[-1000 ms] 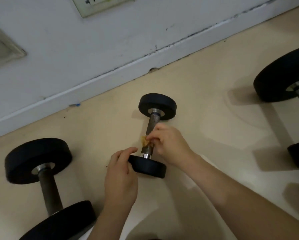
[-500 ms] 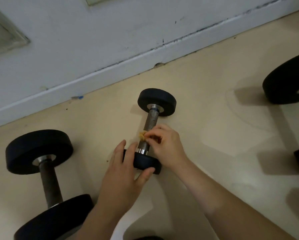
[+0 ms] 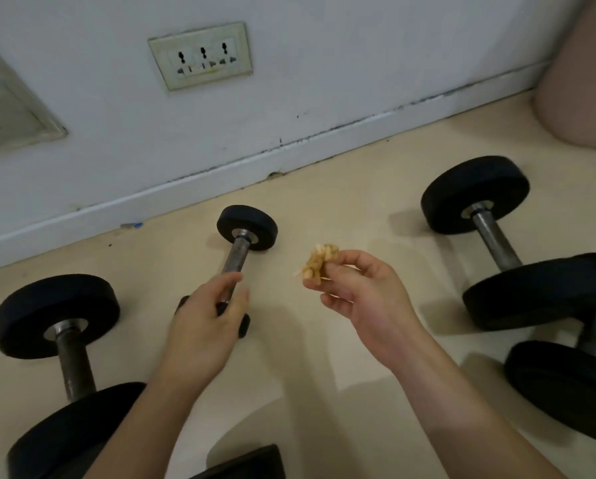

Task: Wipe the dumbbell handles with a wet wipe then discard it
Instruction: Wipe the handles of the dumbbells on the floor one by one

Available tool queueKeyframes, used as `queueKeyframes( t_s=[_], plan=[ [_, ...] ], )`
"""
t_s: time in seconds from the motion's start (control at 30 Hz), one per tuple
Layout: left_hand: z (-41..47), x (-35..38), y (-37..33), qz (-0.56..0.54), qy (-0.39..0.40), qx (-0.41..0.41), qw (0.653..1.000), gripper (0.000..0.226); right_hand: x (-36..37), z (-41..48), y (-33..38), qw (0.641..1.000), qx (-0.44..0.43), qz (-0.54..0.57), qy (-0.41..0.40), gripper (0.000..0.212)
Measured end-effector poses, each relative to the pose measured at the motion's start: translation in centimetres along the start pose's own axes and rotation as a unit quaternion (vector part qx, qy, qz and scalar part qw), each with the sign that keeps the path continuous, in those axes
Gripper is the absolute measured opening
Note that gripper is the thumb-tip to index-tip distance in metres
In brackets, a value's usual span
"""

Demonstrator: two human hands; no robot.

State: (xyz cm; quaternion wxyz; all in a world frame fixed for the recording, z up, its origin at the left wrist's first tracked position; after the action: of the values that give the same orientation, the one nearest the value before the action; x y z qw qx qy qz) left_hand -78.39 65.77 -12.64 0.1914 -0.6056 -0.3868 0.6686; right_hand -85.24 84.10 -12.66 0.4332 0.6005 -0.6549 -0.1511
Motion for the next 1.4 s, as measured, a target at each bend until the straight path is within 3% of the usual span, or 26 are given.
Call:
queueKeyframes(
  t_s=[0.1,0.2,0.27,0.43,0.5,0.57,0.63,0.67,0.77,0.83,0.87,0.93,1.03,1.13,1.23,1.3,1.33,1.4],
  plan=[
    [-1.9,1.4,-6.7,-0.199,0.028,0.045,0.979,0.047,-0.6,-2.9,0.7,0.999,-0.017,-0.01,0.027,0.01],
    [-3.1,3.1,-9.2,-0.342,-0.009,0.012,0.94,0.029,-1.6,-5.7,1.3,0.996,0.019,0.054,0.067,0.018],
    [-3.7,3.7,-9.8,-0.456,-0.017,-0.034,0.889,0.017,-2.4,-7.5,1.8,0.989,0.047,0.121,0.073,0.021],
    [-4.9,4.9,-11.2,-0.667,0.002,-0.132,0.734,0.015,-5.0,-11.4,2.6,0.966,0.039,0.254,0.025,0.017],
    [-5.3,5.3,-12.1,-0.705,0.014,-0.152,0.692,0.018,-6.0,-12.3,2.8,0.964,0.025,0.263,0.012,0.018],
    [-5.7,5.5,-12.8,-0.718,0.027,-0.158,0.677,0.024,-6.7,-12.9,2.9,0.966,-0.002,0.26,-0.011,0.015],
    [-6.1,5.7,-13.1,-0.705,0.049,-0.152,0.691,0.033,-7.3,-13.4,3.1,0.968,-0.043,0.247,-0.028,0.009],
    [-6.2,5.8,-13.1,-0.671,0.061,-0.147,0.724,0.039,-7.5,-13.7,3.3,0.97,-0.064,0.234,-0.03,0.007],
    [-6.6,5.7,-13.2,-0.44,0.11,-0.103,0.885,0.045,-7.5,-14.4,4.2,0.987,-0.119,0.104,-0.043,0.009],
    [-6.6,5.4,-13.9,-0.313,0.172,-0.054,0.932,0.025,-7.4,-14.6,4.7,0.986,-0.147,-0.003,-0.073,0.01],
    [-6.6,5.2,-14.5,-0.289,0.213,-0.034,0.933,0.021,-7.3,-14.6,5.0,0.982,-0.161,-0.038,-0.088,0.011],
    [-6.4,4.9,-15.1,-0.274,0.248,0.026,0.929,0.044,-7.5,-15.0,5.8,0.971,-0.194,-0.086,-0.108,0.016],
    [-5.9,5.2,-15.5,-0.346,0.175,0.053,0.92,0.034,-8.3,-16.0,7.0,0.947,-0.232,-0.176,-0.138,0.029],
    [-5.5,6.3,-15.6,-0.415,0.125,-0.005,0.901,0.018,-8.7,-17.0,7.3,0.866,-0.253,-0.363,-0.232,0.031],
    [-5.5,7.7,-16.4,-0.335,0.065,0.062,0.938,0.019,-9.4,-17.4,6.8,0.795,-0.209,-0.478,-0.31,0.02],
    [-5.5,8.5,-17.2,-0.318,0.05,0.104,0.941,0.019,-10.7,-17.2,6.0,0.804,-0.141,-0.48,-0.322,0.012],
    [-5.4,8.9,-17.6,-0.323,0.053,0.107,0.939,0.019,-11.5,-17.1,5.5,0.832,-0.113,-0.445,-0.312,0.011],
    [-4.9,9.5,-18.0,-0.309,0.075,0.109,0.942,0.019,-12.9,-17.2,4.4,0.935,-0.075,-0.252,-0.237,0.011]
  ],
)
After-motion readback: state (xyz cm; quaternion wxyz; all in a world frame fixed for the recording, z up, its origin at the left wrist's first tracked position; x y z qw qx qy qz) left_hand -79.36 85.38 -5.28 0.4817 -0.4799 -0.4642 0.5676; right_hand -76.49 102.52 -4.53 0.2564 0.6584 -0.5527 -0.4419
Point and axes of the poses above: each hand's wrist, its own z-axis towards the middle knuckle, its own x-axis out of the palm, y = z × x, the point moved 1 cm from there along z, towards the middle knuckle, and after that the axes turned 11 degrees about x, right-handed, at the moved point
